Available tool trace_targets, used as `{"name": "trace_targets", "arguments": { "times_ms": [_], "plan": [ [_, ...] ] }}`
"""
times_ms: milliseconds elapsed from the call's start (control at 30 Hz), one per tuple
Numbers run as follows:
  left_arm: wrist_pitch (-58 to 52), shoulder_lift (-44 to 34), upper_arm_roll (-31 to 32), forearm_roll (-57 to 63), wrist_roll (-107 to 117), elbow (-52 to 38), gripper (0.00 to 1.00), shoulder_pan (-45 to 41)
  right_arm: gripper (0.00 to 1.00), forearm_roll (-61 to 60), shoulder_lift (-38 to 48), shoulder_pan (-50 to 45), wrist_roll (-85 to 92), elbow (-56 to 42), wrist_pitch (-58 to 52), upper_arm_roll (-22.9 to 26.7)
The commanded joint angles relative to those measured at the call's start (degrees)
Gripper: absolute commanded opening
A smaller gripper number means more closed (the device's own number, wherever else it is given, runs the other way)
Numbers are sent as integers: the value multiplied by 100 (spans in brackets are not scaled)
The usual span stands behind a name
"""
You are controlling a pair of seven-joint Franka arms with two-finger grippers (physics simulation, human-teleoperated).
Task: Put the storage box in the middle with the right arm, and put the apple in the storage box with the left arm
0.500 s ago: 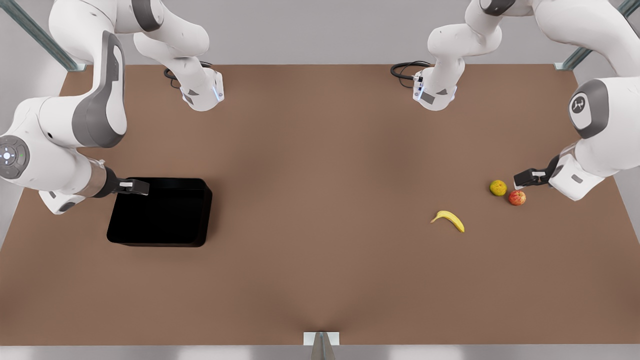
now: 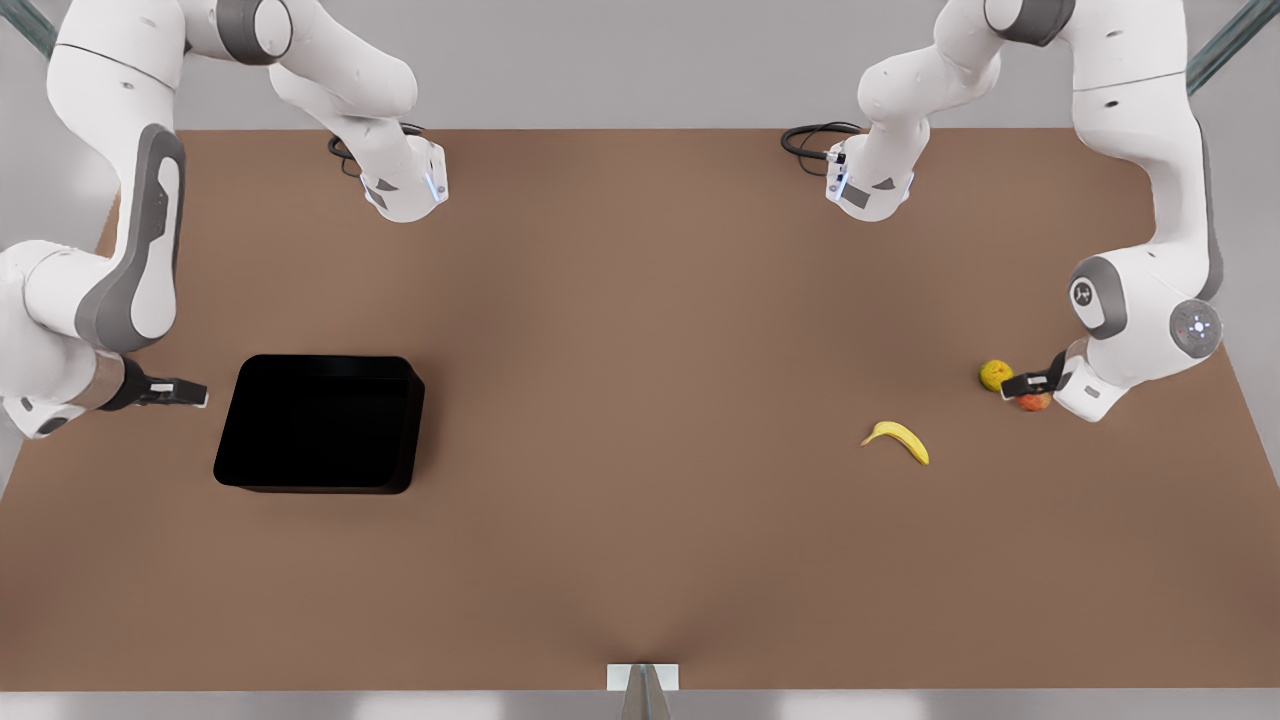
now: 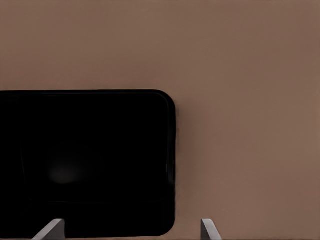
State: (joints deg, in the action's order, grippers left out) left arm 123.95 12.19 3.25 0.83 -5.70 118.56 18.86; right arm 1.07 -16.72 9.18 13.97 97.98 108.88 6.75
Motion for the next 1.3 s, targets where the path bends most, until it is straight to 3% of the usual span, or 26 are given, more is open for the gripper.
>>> {"name": "trace_targets", "arguments": {
  "times_ms": [0,100,233,367,600,633,700,733,1100,1267],
  "plan": [
    [15,20,-9,5,-1,9,100,12,100,-1,2,49,1,125,186,-7],
    [718,187,-9,14,-10,431,100,65,100,-63,151,128,-17,1338,1882,-7],
    [1210,556,-9,23,-194,484,100,346,100,-80,-121,216,-96,1962,3078,-7],
    [1140,416,-9,23,-985,484,100,645,100,-89,-332,391,-131,2322,3693,-7],
    [1448,890,0,409,-1074,449,100,944,100,-256,-543,409,-184,2762,4291,-7],
    [1483,961,0,409,-1082,449,100,944,90,-256,-552,409,-175,2771,4282,-7],
    [1667,1163,0,409,-1082,378,100,944,40,-256,-552,418,-149,2806,4274,2],
    [1711,1242,0,409,-1082,334,100,944,21,-256,-587,444,-61,2806,4274,2],
    [1711,1637,-9,418,-1082,62,100,935,21,-256,-614,453,54,2744,4159,-7],
    [1711,1769,-44,418,-1091,53,100,944,21,-247,-368,436,133,2700,3510,-7]
  ]
}}
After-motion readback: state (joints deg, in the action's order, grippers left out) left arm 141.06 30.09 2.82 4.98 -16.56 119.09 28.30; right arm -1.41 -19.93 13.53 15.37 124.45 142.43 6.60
